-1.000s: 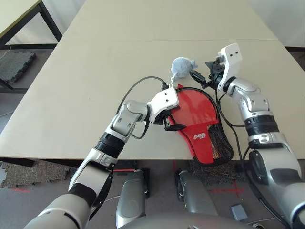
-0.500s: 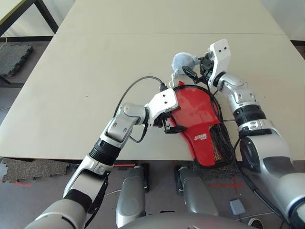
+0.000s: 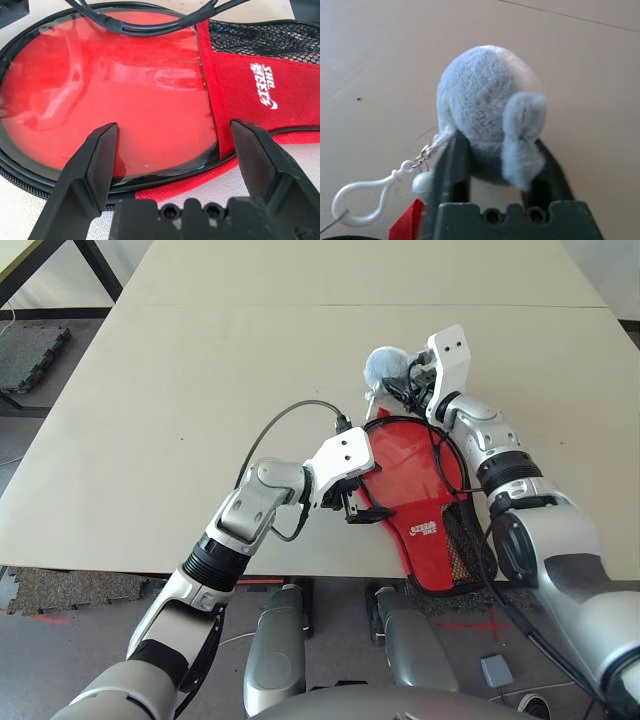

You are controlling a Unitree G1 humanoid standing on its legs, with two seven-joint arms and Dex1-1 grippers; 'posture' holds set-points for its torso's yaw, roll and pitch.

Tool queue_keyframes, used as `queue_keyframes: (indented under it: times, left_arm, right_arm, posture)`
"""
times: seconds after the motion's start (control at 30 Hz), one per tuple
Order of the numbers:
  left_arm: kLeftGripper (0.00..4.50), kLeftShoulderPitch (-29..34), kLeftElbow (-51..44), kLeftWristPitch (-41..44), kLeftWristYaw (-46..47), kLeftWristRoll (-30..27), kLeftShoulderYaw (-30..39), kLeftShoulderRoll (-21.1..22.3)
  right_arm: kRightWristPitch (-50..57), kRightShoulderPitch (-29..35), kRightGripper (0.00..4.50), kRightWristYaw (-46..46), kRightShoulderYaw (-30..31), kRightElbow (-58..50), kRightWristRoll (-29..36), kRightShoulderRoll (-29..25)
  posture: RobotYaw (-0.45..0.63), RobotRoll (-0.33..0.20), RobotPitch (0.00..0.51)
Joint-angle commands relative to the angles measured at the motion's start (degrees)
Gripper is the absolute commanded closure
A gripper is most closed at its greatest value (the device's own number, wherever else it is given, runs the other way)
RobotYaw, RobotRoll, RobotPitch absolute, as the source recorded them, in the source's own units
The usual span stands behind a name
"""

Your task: Store the ping-pong paddle in its case and zip it.

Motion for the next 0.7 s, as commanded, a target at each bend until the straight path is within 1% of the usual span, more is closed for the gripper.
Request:
queue_keyframes:
  times: [0.03,0.07,0.1,0.6,0.7]
  left_arm:
    - [0.0,3.76,4.46,4.6,-0.57,1.01,-5.12,1.21]
    - [0.0,3.66,4.65,4.49,-0.54,0.96,-5.16,1.19]
    - [0.0,3.58,4.78,4.39,-0.53,0.92,-5.22,1.21]
    - [0.0,2.04,7.05,2.95,0.0,0.6,-5.5,0.56]
    - [0.0,1.86,7.45,3.33,0.27,1.04,-6.01,0.51]
  right_arm:
    - [-0.68,-0.6,4.22,-1.14,-1.27,1.6,-0.04,-0.15]
    - [-0.78,-0.71,4.41,-1.19,-1.33,1.79,-0.06,-0.26]
    - [-1.0,-0.85,4.44,-1.48,-1.47,1.95,-0.11,-0.67]
    - [-3.19,-2.96,4.44,-4.36,-2.99,6.44,-1.04,-5.7]
    - [-3.25,-2.91,4.44,-4.64,-3.51,7.06,-1.26,-7.45]
  posture:
    - [0.11,0.0,0.275]
    - [0.11,0.0,0.273]
    - [0.11,0.0,0.272]
    - [0.1,0.0,0.242]
    - [0.1,0.0,0.24]
